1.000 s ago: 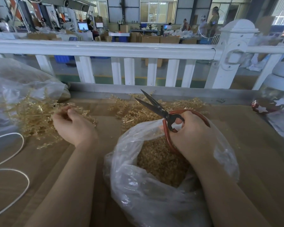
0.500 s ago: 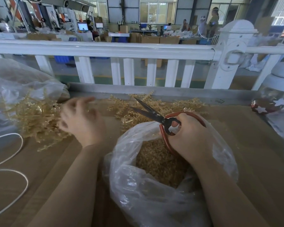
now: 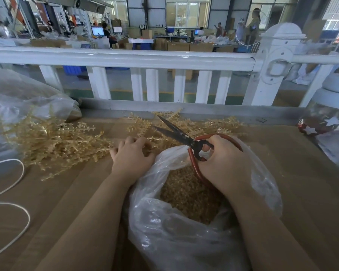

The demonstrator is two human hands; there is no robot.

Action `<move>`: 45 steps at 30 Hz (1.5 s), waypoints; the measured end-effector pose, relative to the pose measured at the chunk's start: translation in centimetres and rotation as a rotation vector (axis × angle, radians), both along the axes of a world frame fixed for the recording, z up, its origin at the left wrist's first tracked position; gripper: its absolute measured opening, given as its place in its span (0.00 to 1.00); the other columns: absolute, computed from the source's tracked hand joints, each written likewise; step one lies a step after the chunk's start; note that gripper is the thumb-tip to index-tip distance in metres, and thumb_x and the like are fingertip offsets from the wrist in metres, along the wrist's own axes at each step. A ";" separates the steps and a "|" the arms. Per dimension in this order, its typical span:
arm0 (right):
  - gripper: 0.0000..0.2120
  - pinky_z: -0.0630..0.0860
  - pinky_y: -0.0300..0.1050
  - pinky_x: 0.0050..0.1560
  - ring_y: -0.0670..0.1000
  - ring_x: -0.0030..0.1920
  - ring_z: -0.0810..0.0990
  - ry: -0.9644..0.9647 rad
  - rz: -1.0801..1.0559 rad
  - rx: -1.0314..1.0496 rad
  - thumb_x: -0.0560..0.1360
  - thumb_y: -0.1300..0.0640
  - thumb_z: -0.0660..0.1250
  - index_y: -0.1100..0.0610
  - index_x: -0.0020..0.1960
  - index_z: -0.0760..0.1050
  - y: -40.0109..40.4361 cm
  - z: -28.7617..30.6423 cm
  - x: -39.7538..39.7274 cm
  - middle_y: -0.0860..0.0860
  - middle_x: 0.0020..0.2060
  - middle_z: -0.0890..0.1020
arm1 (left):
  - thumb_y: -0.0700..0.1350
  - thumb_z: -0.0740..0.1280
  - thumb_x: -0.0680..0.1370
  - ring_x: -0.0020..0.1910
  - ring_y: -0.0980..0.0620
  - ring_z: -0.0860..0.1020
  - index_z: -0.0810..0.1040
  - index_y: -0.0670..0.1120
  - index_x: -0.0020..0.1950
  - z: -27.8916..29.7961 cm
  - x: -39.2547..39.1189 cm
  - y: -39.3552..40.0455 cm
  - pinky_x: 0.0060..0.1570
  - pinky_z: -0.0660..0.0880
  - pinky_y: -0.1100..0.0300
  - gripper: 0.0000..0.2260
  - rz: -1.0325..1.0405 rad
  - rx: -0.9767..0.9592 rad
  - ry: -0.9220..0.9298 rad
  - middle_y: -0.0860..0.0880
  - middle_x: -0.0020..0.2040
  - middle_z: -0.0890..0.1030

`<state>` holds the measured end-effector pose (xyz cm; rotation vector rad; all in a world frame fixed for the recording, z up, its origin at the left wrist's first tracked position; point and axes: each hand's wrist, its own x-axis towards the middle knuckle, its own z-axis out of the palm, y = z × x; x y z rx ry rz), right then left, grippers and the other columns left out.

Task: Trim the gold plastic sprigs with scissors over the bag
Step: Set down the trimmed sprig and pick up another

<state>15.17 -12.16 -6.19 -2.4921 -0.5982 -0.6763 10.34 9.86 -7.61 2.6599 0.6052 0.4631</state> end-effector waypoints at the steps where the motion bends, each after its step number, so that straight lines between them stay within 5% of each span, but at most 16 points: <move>1: 0.19 0.62 0.29 0.30 0.37 0.32 0.68 0.000 0.004 0.008 0.70 0.29 0.61 0.45 0.44 0.70 0.0 0.0 0.0 0.37 0.34 0.72 | 0.53 0.66 0.77 0.65 0.47 0.70 0.77 0.56 0.58 0.0 -0.1 -0.1 0.69 0.55 0.42 0.10 0.004 -0.012 -0.063 0.51 0.61 0.75; 4: 0.17 0.63 0.31 0.31 0.36 0.33 0.69 0.034 0.027 0.050 0.70 0.33 0.69 0.44 0.45 0.69 0.0 0.0 0.0 0.36 0.33 0.72 | 0.48 0.67 0.78 0.55 0.51 0.75 0.80 0.55 0.55 0.2 -0.5 -0.3 0.65 0.64 0.46 0.07 0.044 -0.078 -0.290 0.55 0.52 0.78; 6: 0.17 0.63 0.32 0.31 0.36 0.33 0.70 0.060 0.049 0.097 0.70 0.34 0.68 0.43 0.45 0.67 -0.1 0.0 0.0 0.36 0.32 0.72 | 0.49 0.68 0.79 0.47 0.52 0.77 0.81 0.54 0.52 0.6 -0.8 -0.5 0.52 0.74 0.53 0.04 0.110 -0.192 -0.446 0.56 0.46 0.80; 9: 0.15 0.64 0.33 0.30 0.37 0.32 0.71 0.071 0.051 0.138 0.69 0.35 0.67 0.44 0.45 0.68 -0.1 -0.1 0.0 0.37 0.31 0.72 | 0.50 0.68 0.80 0.41 0.57 0.77 0.82 0.53 0.51 1.2 -1.0 -0.3 0.37 0.68 0.67 0.04 0.258 -0.383 -0.625 0.61 0.39 0.78; 14: 0.14 0.67 0.33 0.30 0.39 0.31 0.72 0.122 0.018 0.141 0.71 0.40 0.73 0.45 0.44 0.70 0.0 -0.1 0.2 0.38 0.30 0.73 | 0.38 0.68 0.79 0.41 0.58 0.83 0.78 0.45 0.50 1.8 -1.0 0.4 0.43 0.78 0.64 0.03 0.104 -0.869 -0.896 0.55 0.39 0.83; 18: 0.14 0.74 0.38 0.31 0.43 0.31 0.76 0.176 0.042 0.237 0.72 0.39 0.70 0.49 0.40 0.73 0.1 0.2 0.2 0.42 0.29 0.76 | 0.32 0.70 0.76 0.39 0.58 0.82 0.76 0.42 0.51 1.8 -1.0 -0.2 0.42 0.78 0.66 0.08 -0.181 -0.944 -0.902 0.55 0.39 0.83; 23: 0.18 0.73 0.40 0.30 0.42 0.30 0.73 0.053 0.023 0.164 0.71 0.34 0.63 0.48 0.40 0.71 0.1 0.4 -0.4 0.41 0.28 0.73 | 0.35 0.71 0.76 0.41 0.51 0.80 0.77 0.45 0.54 1.8 -0.9 -0.1 0.44 0.78 0.61 0.10 -0.147 -1.126 -0.906 0.46 0.49 0.81; 26: 0.15 0.73 0.38 0.30 0.41 0.30 0.71 0.016 -0.008 0.065 0.74 0.37 0.68 0.47 0.41 0.69 0.0 0.1 -0.3 0.39 0.29 0.71 | 0.34 0.72 0.74 0.42 0.52 0.83 0.76 0.45 0.62 1.9 -1.2 0.3 0.42 0.82 0.59 0.18 0.057 -1.068 -0.697 0.46 0.52 0.83; 28: 0.16 0.71 0.36 0.30 0.40 0.29 0.70 0.019 -0.023 0.053 0.74 0.38 0.70 0.47 0.41 0.68 0.0 -0.2 -0.1 0.39 0.29 0.71 | 0.35 0.71 0.74 0.46 0.49 0.83 0.77 0.50 0.62 1.5 -1.2 0.6 0.48 0.81 0.50 0.19 0.168 -0.827 -0.533 0.48 0.52 0.84; 30: 0.16 0.68 0.34 0.29 0.39 0.29 0.69 0.011 -0.020 0.067 0.74 0.39 0.71 0.46 0.42 0.67 -0.1 -0.2 -0.1 0.37 0.29 0.69 | 0.38 0.68 0.74 0.65 0.43 0.73 0.80 0.55 0.60 1.2 -1.2 0.7 0.67 0.66 0.42 0.18 0.276 -0.386 -0.399 0.49 0.63 0.77; 32: 0.17 0.65 0.32 0.29 0.38 0.29 0.68 0.020 -0.017 0.072 0.73 0.39 0.71 0.45 0.43 0.66 -0.1 -0.2 -0.1 0.36 0.29 0.68 | 0.41 0.67 0.74 0.70 0.45 0.64 0.80 0.57 0.59 1.3 -1.0 0.5 0.70 0.55 0.43 0.17 0.237 -0.150 -0.376 0.50 0.67 0.73; 39: 0.15 0.66 0.32 0.30 0.40 0.29 0.69 0.033 -0.036 0.031 0.76 0.39 0.69 0.47 0.42 0.67 0.0 -0.4 0.0 0.40 0.29 0.72 | 0.56 0.58 0.74 0.76 0.50 0.54 0.66 0.65 0.74 0.2 -0.5 -0.2 0.73 0.45 0.42 0.26 -0.192 0.078 0.066 0.54 0.77 0.62; 41: 0.15 0.66 0.32 0.29 0.40 0.29 0.70 0.046 -0.040 0.013 0.76 0.39 0.68 0.47 0.41 0.68 0.0 -0.4 0.0 0.39 0.29 0.71 | 0.57 0.58 0.69 0.77 0.49 0.54 0.67 0.67 0.72 0.4 -0.5 -0.1 0.73 0.43 0.42 0.29 -0.189 0.016 0.061 0.54 0.77 0.61; 45: 0.14 0.64 0.32 0.29 0.40 0.30 0.70 0.083 -0.020 0.002 0.76 0.39 0.68 0.47 0.42 0.68 -0.1 -0.1 0.1 0.39 0.30 0.71 | 0.51 0.67 0.75 0.73 0.48 0.61 0.75 0.67 0.66 0.5 -0.6 0.0 0.70 0.47 0.45 0.20 -0.119 0.067 -0.059 0.56 0.73 0.68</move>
